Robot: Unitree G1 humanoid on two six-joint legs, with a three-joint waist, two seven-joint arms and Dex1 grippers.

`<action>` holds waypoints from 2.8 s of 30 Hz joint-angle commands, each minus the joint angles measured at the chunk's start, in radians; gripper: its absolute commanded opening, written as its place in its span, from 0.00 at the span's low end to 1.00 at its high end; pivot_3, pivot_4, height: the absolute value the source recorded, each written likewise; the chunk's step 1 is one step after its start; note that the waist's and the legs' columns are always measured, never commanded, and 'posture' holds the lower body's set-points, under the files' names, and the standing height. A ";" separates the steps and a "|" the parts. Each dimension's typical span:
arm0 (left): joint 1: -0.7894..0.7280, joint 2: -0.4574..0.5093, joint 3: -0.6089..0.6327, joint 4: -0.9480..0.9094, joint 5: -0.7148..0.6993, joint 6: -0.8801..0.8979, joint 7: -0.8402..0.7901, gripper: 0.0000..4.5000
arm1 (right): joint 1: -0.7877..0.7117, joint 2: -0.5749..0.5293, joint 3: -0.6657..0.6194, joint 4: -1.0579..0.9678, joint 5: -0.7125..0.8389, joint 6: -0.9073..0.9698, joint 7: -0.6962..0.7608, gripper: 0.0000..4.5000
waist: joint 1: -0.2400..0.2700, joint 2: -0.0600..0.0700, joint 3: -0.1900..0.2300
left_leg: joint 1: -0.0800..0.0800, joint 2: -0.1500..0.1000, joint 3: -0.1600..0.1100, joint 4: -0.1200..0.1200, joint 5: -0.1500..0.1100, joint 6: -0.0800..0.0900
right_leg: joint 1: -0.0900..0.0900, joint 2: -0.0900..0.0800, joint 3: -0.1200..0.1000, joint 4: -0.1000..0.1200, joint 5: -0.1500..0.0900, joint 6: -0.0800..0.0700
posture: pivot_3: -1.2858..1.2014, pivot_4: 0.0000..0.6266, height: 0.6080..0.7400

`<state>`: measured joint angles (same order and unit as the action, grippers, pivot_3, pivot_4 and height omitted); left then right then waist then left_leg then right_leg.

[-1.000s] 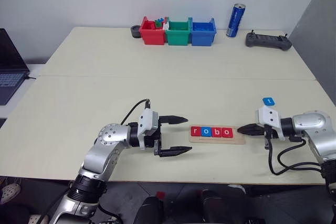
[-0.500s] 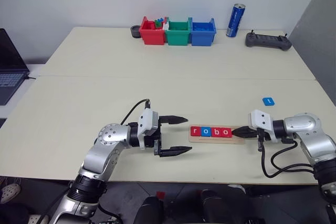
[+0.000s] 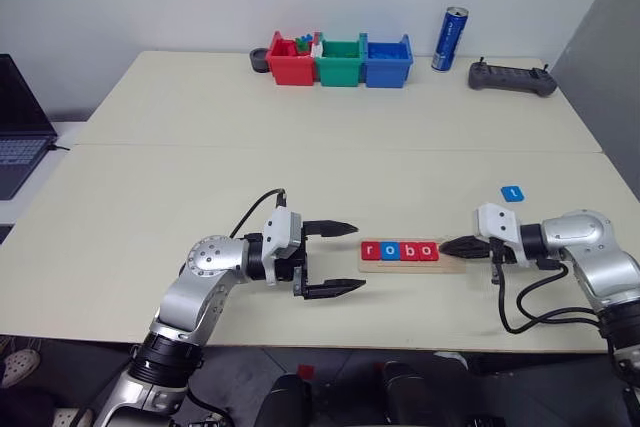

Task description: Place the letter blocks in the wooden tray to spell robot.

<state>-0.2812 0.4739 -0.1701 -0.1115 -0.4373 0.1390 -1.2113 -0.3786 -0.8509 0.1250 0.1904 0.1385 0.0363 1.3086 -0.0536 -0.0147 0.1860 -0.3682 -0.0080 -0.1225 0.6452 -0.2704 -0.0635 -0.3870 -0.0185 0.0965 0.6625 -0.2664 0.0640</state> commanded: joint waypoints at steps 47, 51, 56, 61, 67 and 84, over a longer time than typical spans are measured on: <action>-0.066 -0.068 0.021 0.048 0.017 -0.073 0.053 1.00 | -0.146 0.306 -0.392 0.243 0.037 0.392 -0.948 0.99 | -0.004 0.000 0.000 | -0.001 0.000 0.001 -0.001 0.000 0.000 | -0.001 0.001 0.001 0.000 0.000 0.000 | 0.52 0.24 1.00; -0.069 -0.072 0.022 0.052 0.019 -0.082 0.064 1.00 | -0.172 0.304 -0.384 0.299 0.036 0.373 -0.953 0.99 | -0.004 0.000 0.000 | -0.001 0.000 0.001 -0.001 0.000 0.000 | -0.001 0.001 0.001 0.000 0.000 0.000 | 0.52 0.24 1.00; -0.067 -0.071 0.023 0.048 0.017 -0.085 0.074 1.00 | -0.197 0.313 -0.399 0.344 0.051 0.396 -0.979 0.99 | -0.004 0.000 0.000 | -0.001 0.000 0.001 -0.001 0.000 0.000 | -0.001 0.001 0.001 0.000 0.000 0.000 | 0.52 0.24 1.00; -0.064 -0.067 0.023 0.045 0.017 -0.085 0.074 1.00 | -0.187 0.324 -0.406 0.330 0.064 0.409 -0.991 0.91 | -0.005 0.000 0.000 | -0.001 0.000 0.001 -0.001 0.000 0.000 | -0.001 0.001 0.001 0.000 0.000 0.000 | 0.52 0.24 1.00; -0.064 -0.068 0.019 0.045 0.018 -0.083 0.074 1.00 | -0.170 0.323 -0.399 0.310 0.051 0.408 -1.000 0.46 | -0.004 0.000 0.000 | -0.001 0.000 0.000 -0.001 0.000 0.000 | -0.001 0.001 0.001 0.000 0.000 0.000 | 0.52 0.24 1.00; -0.051 -0.060 0.020 0.038 0.013 -0.078 0.063 1.00 | 0.276 0.381 -0.495 -0.677 0.172 1.067 -1.106 0.32 | 0.003 0.001 0.000 | -0.006 0.000 -0.004 -0.001 0.000 0.000 | -0.004 0.001 -0.002 -0.001 0.000 0.000 | 0.52 0.24 1.00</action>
<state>-0.3280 0.4123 -0.1602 -0.0456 -0.4164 0.0739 -1.1466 -0.1164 -0.4837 -0.3395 -0.3703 0.2871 1.0322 0.2283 -0.0511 -0.0140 0.1858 -0.3743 -0.0079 -0.1261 0.6445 -0.2704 -0.0635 -0.3907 -0.0172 0.0951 0.6617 -0.2669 0.0644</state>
